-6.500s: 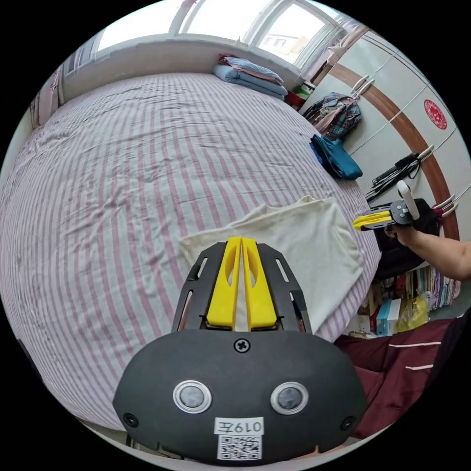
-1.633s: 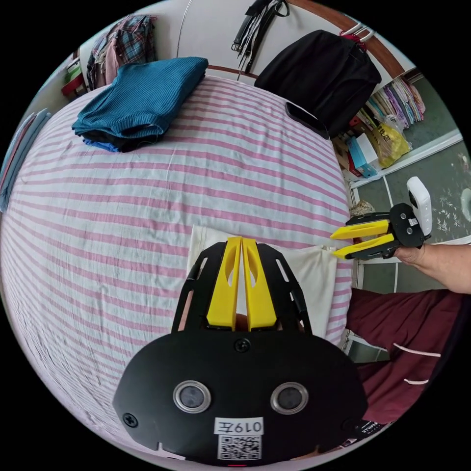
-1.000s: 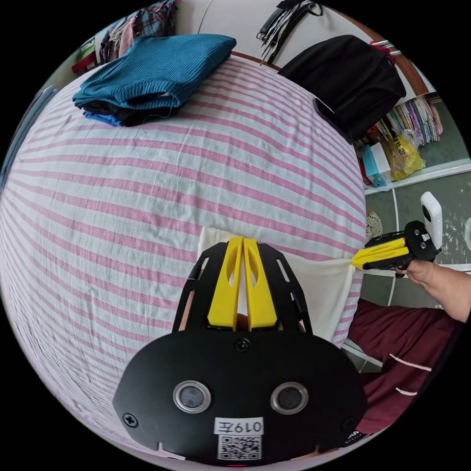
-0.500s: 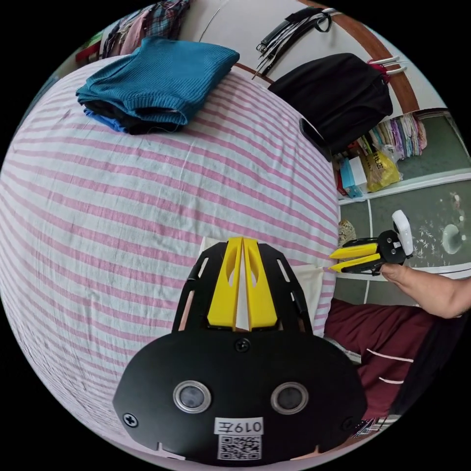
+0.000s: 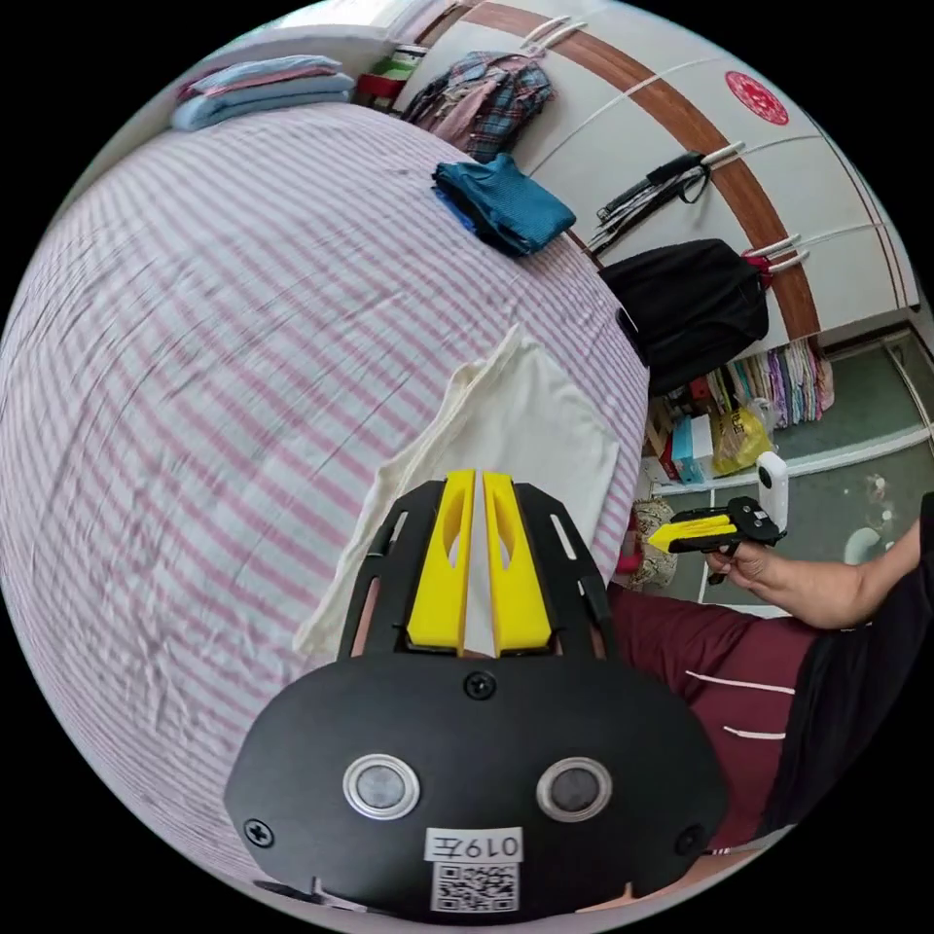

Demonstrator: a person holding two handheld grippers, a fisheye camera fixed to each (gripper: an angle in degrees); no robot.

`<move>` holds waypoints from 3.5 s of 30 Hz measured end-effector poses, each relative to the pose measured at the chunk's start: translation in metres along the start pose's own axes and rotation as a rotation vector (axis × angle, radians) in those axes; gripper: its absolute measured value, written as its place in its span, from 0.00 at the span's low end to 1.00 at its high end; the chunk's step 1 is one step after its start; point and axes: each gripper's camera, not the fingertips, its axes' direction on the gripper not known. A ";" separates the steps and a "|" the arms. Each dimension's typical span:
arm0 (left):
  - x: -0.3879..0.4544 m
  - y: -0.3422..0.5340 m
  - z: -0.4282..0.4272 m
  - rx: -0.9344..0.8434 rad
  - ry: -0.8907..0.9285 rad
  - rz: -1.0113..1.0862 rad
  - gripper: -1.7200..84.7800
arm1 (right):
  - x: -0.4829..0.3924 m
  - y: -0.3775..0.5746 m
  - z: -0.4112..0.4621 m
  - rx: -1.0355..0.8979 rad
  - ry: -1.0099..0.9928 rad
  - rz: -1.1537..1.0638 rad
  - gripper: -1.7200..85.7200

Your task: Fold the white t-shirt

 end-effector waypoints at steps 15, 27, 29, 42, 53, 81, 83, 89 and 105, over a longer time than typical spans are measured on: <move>-0.111 0.270 0.025 0.022 0.158 -0.502 0.05 | -0.196 -0.035 0.086 -0.132 0.049 -0.214 0.01; -0.092 0.400 0.093 0.115 0.365 -0.631 0.10 | -0.282 -0.226 0.082 -0.303 -0.180 -0.646 0.09; -0.087 0.424 0.103 0.182 0.321 -0.683 0.11 | -0.302 -0.270 0.090 -0.344 -0.186 -0.771 0.10; -0.045 0.503 0.225 0.677 0.307 -1.068 0.17 | -0.471 -0.466 0.257 -1.009 -0.096 -1.447 0.13; -0.061 0.553 0.308 0.983 0.365 -1.146 0.16 | -0.552 -0.553 0.347 -1.285 -0.194 -1.420 0.14; -0.131 0.586 0.395 1.006 0.482 -1.014 0.07 | -0.668 -0.603 0.473 -1.652 -0.096 -1.301 0.02; -0.135 0.591 0.402 0.990 0.512 -1.002 0.06 | -0.671 -0.601 0.478 -1.656 -0.073 -1.296 0.02; -0.137 0.592 0.414 0.991 0.549 -0.970 0.06 | -0.674 -0.595 0.483 -1.624 -0.045 -1.310 0.01; -0.017 0.495 0.369 0.887 0.090 -0.731 0.05 | -0.627 -0.577 0.384 -1.389 -0.392 -1.590 0.01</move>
